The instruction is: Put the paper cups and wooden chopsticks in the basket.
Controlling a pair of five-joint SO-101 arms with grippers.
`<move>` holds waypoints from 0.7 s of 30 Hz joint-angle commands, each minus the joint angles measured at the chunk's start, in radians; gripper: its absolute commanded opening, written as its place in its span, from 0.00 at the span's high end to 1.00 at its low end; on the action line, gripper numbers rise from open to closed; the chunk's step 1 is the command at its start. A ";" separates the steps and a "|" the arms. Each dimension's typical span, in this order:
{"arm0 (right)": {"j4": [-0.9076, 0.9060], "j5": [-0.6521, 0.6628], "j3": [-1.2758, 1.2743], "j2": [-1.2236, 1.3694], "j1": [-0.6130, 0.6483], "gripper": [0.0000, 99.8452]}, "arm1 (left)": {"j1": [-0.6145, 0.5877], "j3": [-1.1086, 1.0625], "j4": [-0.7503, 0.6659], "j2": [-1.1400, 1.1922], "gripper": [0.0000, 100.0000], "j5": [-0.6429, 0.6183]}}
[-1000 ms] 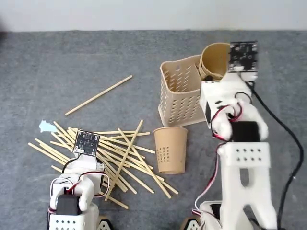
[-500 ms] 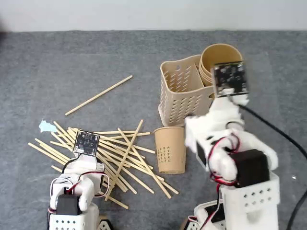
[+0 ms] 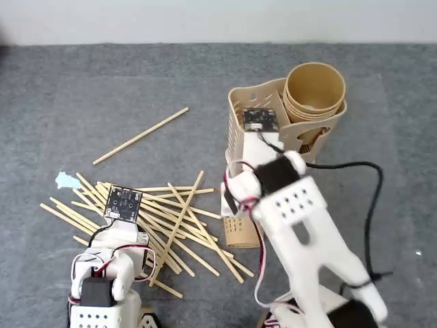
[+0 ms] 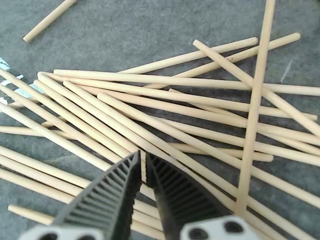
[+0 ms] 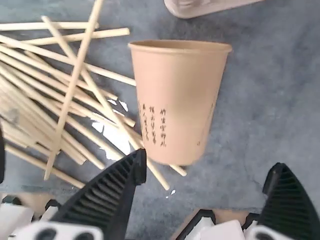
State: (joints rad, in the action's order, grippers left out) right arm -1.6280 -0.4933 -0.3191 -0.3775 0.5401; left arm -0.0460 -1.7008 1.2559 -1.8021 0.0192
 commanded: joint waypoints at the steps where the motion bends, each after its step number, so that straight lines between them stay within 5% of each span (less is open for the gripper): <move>1: 0.044 -0.012 0.049 0.071 0.007 0.63 | 0.006 0.018 0.003 -0.015 0.99 -0.008; 10: 0.090 -0.011 0.049 0.228 0.033 0.42 | 0.006 0.018 0.003 -0.015 0.99 -0.008; 21: 0.219 -0.006 0.049 0.397 0.038 0.42 | 0.006 0.018 0.003 -0.015 0.99 -0.008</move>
State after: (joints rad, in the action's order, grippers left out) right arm -1.4331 -0.4948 -0.2992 -0.0322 0.5677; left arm -0.0460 -1.7008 1.2559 -1.8021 0.0192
